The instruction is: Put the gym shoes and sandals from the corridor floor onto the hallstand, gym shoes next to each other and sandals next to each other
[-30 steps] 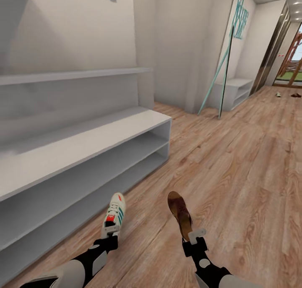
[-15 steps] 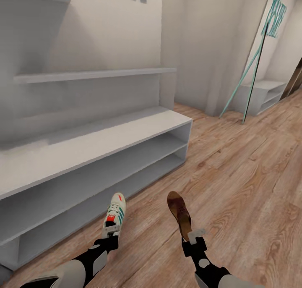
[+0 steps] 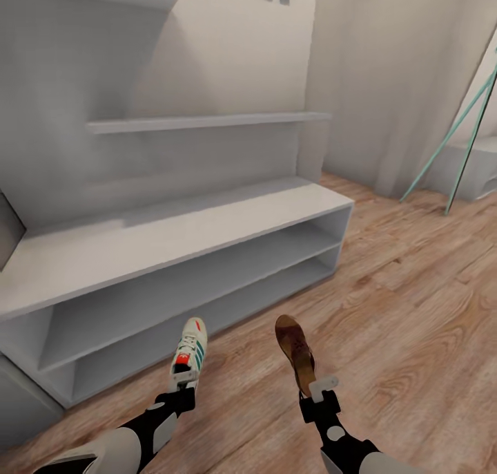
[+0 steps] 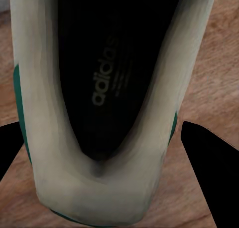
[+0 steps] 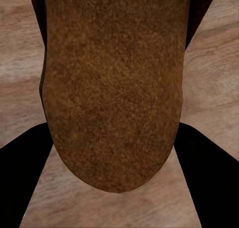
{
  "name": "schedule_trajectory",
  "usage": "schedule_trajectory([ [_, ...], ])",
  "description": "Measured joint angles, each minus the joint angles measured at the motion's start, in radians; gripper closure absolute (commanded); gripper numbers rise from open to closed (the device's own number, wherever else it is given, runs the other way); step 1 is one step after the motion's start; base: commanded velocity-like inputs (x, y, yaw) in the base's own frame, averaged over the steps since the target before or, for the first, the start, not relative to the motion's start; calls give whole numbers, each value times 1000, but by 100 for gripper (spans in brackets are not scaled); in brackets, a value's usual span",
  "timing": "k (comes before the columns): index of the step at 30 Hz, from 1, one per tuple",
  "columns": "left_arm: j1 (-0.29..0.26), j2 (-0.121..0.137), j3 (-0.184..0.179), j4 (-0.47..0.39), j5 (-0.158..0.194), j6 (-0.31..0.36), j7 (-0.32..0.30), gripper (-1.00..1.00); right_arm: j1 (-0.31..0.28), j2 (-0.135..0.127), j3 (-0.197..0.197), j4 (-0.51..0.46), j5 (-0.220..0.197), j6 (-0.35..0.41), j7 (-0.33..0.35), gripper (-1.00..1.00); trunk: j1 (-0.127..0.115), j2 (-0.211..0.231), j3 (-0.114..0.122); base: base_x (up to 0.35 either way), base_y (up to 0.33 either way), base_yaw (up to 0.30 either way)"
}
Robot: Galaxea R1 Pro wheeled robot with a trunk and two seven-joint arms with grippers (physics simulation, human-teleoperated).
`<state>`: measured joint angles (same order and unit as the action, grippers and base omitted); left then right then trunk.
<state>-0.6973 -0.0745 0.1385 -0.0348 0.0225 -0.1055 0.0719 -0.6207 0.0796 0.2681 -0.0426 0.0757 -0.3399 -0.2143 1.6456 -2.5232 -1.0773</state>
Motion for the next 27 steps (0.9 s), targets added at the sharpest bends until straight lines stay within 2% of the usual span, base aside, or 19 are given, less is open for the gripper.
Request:
schedule_trajectory([
  [7, 0, -2, -1, 0, 0, 0, 0, 100, 0, 0, 1, 0, 0, 0, 0, 100, 0, 0, 0, -37, -21, 265],
  [17, 0, -19, -1, 0, 0, 0, 0, 100, 0, 0, -1, -1, 0, 0, 0, 100, 0, 0, 0, -178, -128, 74],
  [27, 0, -20, 0, 0, 0, 0, 0, 100, 0, 0, 1, -1, 0, 0, 0, 100, 0, 0, 0, -14, -28, 268],
])
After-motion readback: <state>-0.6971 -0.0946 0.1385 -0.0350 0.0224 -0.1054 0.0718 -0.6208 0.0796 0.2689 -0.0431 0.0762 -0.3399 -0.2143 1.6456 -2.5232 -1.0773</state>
